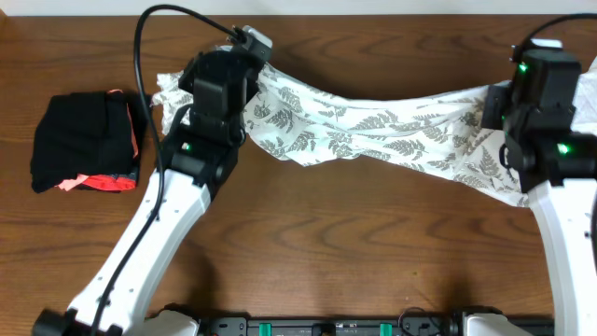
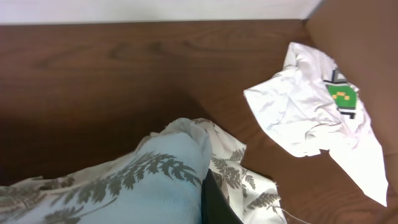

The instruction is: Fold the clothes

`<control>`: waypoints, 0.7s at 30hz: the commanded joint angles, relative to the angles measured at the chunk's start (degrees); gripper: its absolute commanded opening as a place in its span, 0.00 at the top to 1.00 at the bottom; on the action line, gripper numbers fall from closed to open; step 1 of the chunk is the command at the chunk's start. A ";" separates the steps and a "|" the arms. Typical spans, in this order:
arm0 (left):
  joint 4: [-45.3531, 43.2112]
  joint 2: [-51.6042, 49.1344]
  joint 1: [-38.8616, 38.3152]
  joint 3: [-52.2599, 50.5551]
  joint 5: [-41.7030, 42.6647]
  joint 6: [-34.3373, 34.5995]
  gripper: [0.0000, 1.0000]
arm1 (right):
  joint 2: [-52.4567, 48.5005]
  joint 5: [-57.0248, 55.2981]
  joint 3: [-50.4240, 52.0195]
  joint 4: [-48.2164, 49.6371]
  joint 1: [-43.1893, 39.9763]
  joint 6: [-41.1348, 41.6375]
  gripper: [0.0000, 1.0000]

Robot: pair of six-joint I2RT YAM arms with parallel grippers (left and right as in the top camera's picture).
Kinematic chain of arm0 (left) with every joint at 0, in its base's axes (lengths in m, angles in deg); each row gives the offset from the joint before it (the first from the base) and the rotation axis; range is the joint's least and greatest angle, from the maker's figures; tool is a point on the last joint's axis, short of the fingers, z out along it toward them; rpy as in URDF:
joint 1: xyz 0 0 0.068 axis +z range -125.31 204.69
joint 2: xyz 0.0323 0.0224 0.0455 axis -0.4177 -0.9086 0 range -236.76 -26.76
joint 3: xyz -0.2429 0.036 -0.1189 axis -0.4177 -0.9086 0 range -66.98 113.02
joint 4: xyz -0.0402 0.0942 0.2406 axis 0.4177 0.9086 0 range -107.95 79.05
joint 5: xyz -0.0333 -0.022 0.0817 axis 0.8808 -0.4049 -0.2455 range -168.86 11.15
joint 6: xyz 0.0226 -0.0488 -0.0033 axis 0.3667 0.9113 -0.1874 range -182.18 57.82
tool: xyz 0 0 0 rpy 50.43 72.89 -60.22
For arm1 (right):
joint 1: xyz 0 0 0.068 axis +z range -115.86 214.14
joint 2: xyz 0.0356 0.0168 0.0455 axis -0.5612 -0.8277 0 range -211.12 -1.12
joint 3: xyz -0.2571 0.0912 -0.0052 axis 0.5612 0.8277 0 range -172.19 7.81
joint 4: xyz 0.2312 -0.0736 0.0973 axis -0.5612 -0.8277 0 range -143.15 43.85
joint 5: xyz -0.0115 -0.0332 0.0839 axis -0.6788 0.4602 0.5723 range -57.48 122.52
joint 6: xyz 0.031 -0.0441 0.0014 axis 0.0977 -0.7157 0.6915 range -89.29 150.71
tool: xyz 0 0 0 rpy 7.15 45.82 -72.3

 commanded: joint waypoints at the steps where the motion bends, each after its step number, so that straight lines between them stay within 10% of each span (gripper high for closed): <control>1: -2.43 -3.48 2.03 1.03 2.14 0.26 0.94 | -4.15 0.63 -0.76 1.36 -0.48 -2.51 0.99; 14: -10.82 -19.96 12.24 24.79 16.70 8.33 0.94 | -23.41 -1.60 -25.92 15.39 -1.40 -2.78 0.99; 21: 0.13 -23.19 13.31 39.34 19.71 9.55 0.94 | -26.67 -3.72 -37.51 10.16 -3.26 -4.72 0.99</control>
